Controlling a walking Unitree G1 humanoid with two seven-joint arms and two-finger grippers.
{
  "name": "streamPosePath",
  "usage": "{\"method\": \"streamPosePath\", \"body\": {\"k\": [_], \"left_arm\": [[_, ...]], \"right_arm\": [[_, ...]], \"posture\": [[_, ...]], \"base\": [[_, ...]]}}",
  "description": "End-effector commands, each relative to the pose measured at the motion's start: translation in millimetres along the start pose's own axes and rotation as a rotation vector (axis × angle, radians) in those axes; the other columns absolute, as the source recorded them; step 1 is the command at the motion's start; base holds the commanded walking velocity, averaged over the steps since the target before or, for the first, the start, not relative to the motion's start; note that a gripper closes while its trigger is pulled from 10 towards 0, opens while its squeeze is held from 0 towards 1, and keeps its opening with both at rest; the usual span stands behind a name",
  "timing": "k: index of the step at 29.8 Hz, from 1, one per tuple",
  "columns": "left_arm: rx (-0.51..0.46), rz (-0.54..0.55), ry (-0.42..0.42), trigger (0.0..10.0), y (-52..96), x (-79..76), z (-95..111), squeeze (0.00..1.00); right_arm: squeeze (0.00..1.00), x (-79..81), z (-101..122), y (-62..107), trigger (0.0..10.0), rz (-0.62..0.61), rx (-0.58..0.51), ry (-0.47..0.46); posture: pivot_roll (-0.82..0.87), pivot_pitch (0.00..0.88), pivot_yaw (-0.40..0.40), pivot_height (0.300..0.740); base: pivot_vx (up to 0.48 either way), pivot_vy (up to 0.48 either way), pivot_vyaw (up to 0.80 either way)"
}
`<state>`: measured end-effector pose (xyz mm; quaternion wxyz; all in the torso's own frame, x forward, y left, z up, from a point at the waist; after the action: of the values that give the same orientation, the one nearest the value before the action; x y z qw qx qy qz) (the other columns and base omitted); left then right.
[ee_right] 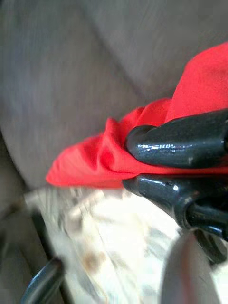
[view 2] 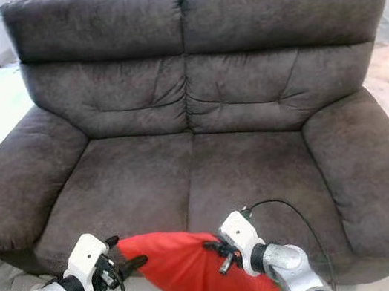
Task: Move the pillow to the sofa from floor
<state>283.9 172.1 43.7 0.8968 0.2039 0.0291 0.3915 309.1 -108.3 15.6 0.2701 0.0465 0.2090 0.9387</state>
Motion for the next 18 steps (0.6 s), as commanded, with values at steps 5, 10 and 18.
{"method": "streamPosePath", "body": {"k": [5,10,18], "left_arm": [[0.076,-0.108,-0.057,10.0,-1.2,-13.1,-13,1.0],[0.067,-0.117,-0.098,10.0,-5.9,-14.3,-8,1.0],[0.071,-0.154,-0.087,10.0,-10.1,-20.1,-8,0.0]], "right_arm": [[0.0,10.9,46,-4.5,10.0,0.176,-0.117,0.157],[0.0,18.8,55,-1.5,10.0,0.245,-0.141,0.163],[0.0,23.0,57,1.8,10.0,0.268,-0.131,0.173]], "posture": [[0.12,0.088,0.005,0.74],[0.12,0.086,0.006,0.74],[0.11,0.077,0.005,0.74]], "base": [[0.0,0.0,0.0],[0.0,0.0,0.0],[0.0,0.0,0.0]]}}
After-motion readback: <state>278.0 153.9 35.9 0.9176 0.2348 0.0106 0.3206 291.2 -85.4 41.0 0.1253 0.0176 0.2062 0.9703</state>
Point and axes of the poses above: a point about 5 cm out from each wrist's last joint towards the gripper, its own y axis pointing back from the gripper into the wrist, its own z axis along the axis of the wrist's last joint, x = y × z, the point moved 3 cm from there along -y, pointing out of the wrist towards the gripper, and after that the axes turned 4 degrees about y, right-handed, at the moved point
